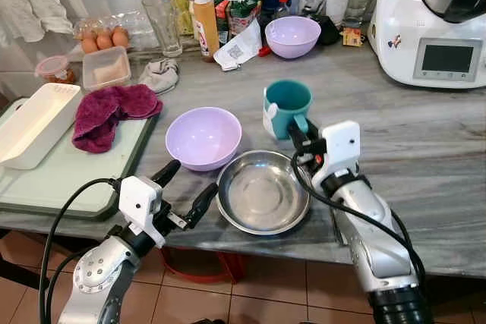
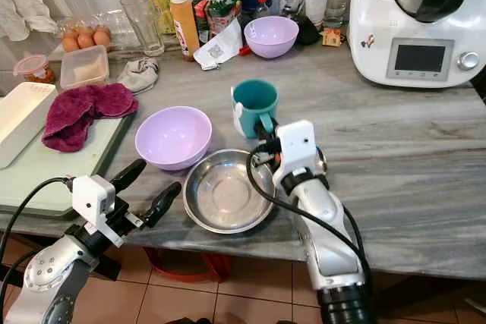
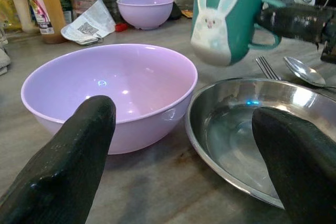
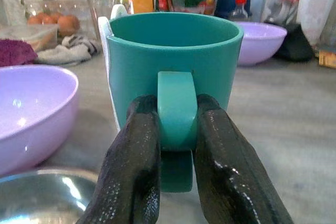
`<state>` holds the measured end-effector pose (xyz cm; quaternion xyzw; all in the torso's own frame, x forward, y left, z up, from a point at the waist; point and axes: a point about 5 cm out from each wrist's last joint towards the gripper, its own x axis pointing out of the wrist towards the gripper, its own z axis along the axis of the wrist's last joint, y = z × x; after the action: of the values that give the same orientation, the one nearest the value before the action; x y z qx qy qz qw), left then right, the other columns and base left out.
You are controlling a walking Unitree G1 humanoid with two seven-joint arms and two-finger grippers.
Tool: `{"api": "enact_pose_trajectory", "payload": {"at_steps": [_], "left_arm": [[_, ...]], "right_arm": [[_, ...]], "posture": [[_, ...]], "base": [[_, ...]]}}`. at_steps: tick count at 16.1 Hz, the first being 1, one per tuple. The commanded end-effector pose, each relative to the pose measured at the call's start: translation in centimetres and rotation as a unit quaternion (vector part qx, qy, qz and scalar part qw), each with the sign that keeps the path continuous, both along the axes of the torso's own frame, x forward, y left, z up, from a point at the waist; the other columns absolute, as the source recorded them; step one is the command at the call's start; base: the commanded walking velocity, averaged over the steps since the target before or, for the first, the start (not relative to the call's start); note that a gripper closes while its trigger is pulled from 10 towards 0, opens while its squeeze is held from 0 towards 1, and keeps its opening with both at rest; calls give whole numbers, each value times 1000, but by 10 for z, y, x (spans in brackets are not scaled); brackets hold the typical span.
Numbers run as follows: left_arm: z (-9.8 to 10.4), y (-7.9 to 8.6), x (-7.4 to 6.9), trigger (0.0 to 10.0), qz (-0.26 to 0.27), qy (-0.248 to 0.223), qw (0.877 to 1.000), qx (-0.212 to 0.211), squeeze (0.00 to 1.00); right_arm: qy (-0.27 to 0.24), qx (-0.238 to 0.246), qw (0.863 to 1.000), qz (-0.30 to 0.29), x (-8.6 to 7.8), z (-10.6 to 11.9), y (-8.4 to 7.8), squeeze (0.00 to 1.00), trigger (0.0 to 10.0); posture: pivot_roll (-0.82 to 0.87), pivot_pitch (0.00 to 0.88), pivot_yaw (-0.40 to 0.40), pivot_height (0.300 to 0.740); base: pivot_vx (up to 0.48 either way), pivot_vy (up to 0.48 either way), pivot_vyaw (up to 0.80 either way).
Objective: Setting the table
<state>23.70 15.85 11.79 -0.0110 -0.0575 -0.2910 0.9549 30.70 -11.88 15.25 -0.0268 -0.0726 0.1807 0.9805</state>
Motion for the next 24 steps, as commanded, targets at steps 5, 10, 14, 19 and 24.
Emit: {"api": "enact_pose_trajectory", "payload": {"at_steps": [5, 10, 14, 19, 24], "left_arm": [[1, 1, 1, 10000, -11, 3, 1000, 4, 0], [3, 2, 3, 10000, -12, -1, 1000, 9, 0], [3, 1, 2, 10000, -16, 1, 1000, 7, 0], [4, -2, 1, 10000, -27, 2, 1000, 8, 0], [11, -3, 8, 10000, -15, -16, 1000, 4, 0]], "right_arm": [[22, 14, 1000, 10, 1, -11, 1, 0, 10000], [22, 7, 999, 32, 8, -11, 4, 0, 10000], [19, 0, 999, 44, 11, -12, 6, 502, 10000], [15, -5, 999, 40, 7, -14, 3, 1000, 10000], [-34, -16, 999, 13, 6, 7, -2, 1000, 10000]], "posture": [[-114, 127, 90, 740], [-114, 122, 92, 740], [-111, 127, 91, 740], [-112, 125, 94, 740], [-116, 113, 94, 740]], "base": [[0, 0, 0], [0, 0, 0], [0, 0, 0], [0, 0, 0], [0, 0, 0]]}}
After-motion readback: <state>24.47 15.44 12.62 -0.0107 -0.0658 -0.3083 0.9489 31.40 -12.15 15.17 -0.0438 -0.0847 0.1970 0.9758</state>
